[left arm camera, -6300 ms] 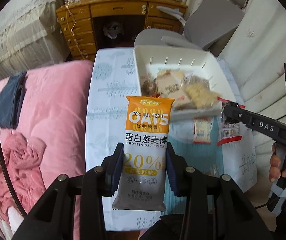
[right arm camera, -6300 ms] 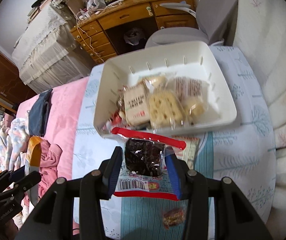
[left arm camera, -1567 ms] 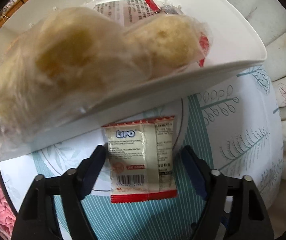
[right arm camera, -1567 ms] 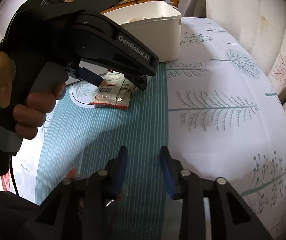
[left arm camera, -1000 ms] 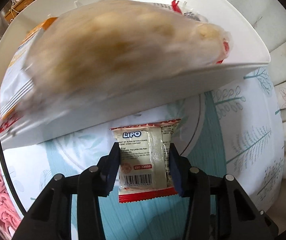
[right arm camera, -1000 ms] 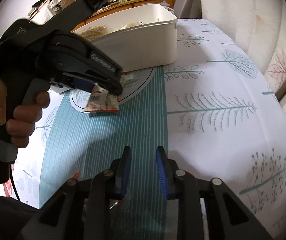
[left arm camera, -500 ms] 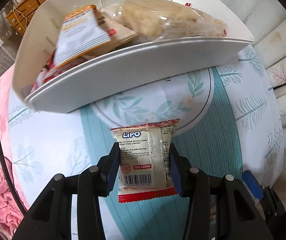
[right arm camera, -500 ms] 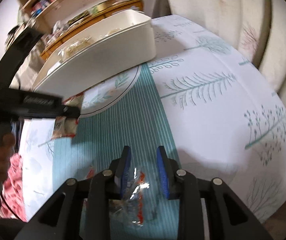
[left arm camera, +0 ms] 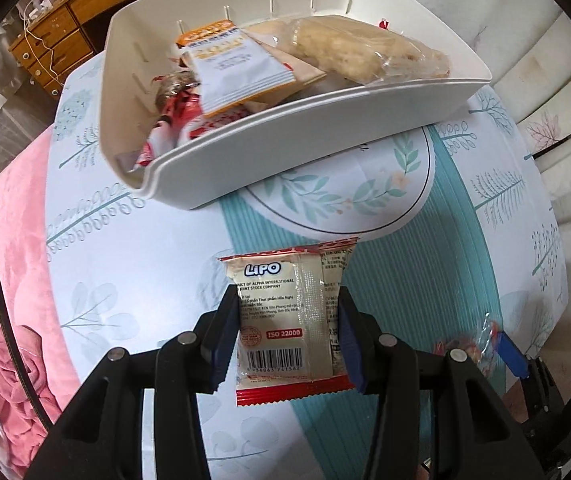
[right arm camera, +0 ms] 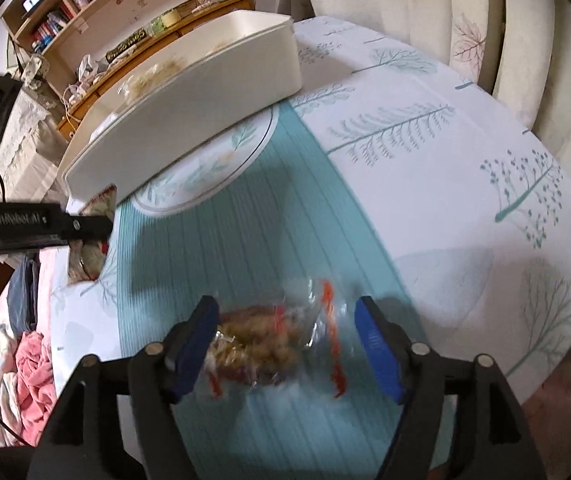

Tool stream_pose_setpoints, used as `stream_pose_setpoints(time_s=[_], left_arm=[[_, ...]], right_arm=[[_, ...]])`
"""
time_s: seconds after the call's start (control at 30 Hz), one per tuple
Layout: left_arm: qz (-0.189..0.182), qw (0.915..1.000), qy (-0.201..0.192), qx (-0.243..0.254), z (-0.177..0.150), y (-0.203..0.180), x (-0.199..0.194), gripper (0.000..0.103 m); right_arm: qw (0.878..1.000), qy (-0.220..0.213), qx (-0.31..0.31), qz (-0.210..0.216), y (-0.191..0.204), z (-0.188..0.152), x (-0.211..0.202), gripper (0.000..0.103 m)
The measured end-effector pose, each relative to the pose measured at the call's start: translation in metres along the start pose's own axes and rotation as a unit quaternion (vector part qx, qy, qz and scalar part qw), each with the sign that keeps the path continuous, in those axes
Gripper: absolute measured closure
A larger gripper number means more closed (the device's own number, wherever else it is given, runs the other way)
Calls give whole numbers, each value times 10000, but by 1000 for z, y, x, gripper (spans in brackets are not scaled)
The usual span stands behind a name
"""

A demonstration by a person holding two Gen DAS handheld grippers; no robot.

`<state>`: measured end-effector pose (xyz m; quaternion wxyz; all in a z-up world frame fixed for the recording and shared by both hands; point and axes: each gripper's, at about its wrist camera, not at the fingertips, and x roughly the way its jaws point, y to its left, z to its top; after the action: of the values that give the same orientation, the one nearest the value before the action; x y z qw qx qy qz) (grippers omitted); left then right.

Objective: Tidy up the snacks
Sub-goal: 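Grasp the clear nut packet with the right tool while the left tool grasps the LIPO pack, then carry the nut packet and LIPO pack into the white tray and open both tools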

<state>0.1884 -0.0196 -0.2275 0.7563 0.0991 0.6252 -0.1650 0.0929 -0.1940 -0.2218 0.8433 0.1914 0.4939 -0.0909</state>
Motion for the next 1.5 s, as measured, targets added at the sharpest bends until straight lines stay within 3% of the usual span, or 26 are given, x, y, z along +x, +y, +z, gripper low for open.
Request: stream_pose_setpoints(time_s=[0.23, 0.37, 0.47, 0.77, 0.93, 1.13, 1.3, 1.5], left_arm=[[-20, 10000, 47, -15, 2, 11, -16, 59], [-27, 10000, 25, -29, 2, 16, -32, 59], [-27, 10000, 35, -89, 4, 19, -40, 59], [-7, 9995, 67, -302, 12, 31, -66, 58], [-85, 9990, 80, -443, 17, 38, -81, 58], [-173, 9979, 103, -615, 26, 50, -105, 58], [-518, 9936, -30, -1003, 37, 62, -125, 58], [-572, 9877, -303, -1422, 57, 68, -142, 58]], right_arm=[[9968, 250, -595, -470, 30, -11, 11, 28], [9962, 527, -651, -246, 38, -7, 17, 55], [9946, 747, -702, -157, 44, -4, 21, 68], [9876, 1433, -642, -51, 44, 14, 27, 69], [9775, 1985, -700, -165, 45, 29, 33, 69], [9678, 2384, -804, 10, 49, 66, 28, 69], [9631, 2431, -1132, 231, 64, 111, 17, 69], [9582, 2192, -1673, 757, 96, 176, -6, 69]])
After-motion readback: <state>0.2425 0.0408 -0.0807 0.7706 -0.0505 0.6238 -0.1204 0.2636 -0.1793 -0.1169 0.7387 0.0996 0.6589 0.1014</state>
